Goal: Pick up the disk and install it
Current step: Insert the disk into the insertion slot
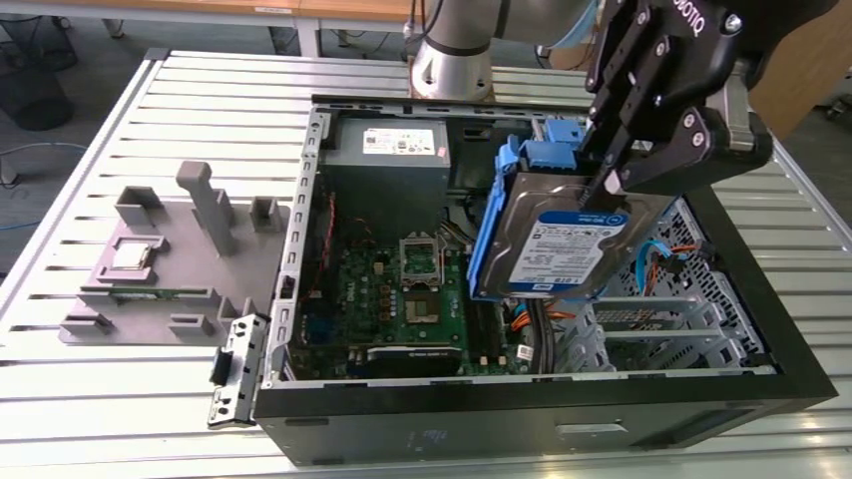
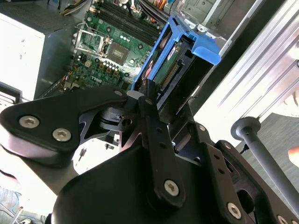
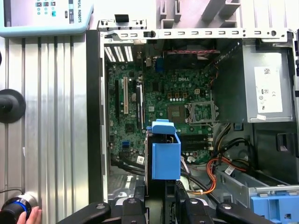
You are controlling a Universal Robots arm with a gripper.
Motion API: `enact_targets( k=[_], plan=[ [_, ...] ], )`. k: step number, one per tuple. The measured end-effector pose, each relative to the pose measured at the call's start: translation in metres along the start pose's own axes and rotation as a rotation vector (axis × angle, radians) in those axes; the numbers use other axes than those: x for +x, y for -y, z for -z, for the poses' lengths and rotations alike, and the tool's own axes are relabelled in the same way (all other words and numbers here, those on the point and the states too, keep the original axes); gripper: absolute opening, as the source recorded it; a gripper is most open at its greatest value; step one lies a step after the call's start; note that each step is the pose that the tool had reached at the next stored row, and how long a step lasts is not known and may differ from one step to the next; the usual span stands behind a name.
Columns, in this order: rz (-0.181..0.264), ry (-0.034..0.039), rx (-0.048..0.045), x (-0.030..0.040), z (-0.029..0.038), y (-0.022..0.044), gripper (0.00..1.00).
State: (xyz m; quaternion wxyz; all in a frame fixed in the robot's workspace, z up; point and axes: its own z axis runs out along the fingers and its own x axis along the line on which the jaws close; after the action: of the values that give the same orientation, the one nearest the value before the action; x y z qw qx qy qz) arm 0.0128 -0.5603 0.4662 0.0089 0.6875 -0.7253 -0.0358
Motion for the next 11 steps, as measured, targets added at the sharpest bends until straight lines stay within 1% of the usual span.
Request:
enact_targets(
  k=[4,8,11],
  plan=[
    [0.0,0.0001,-0.0015,-0.0004,0.0004,0.0086,0.35],
    [0.0,0.0,-0.0021,0.0004,0.0008,0.0136,0.35],
    [0.0,0.0001,-0.0023,0.0028,0.001,0.0165,0.35]
  ],
)
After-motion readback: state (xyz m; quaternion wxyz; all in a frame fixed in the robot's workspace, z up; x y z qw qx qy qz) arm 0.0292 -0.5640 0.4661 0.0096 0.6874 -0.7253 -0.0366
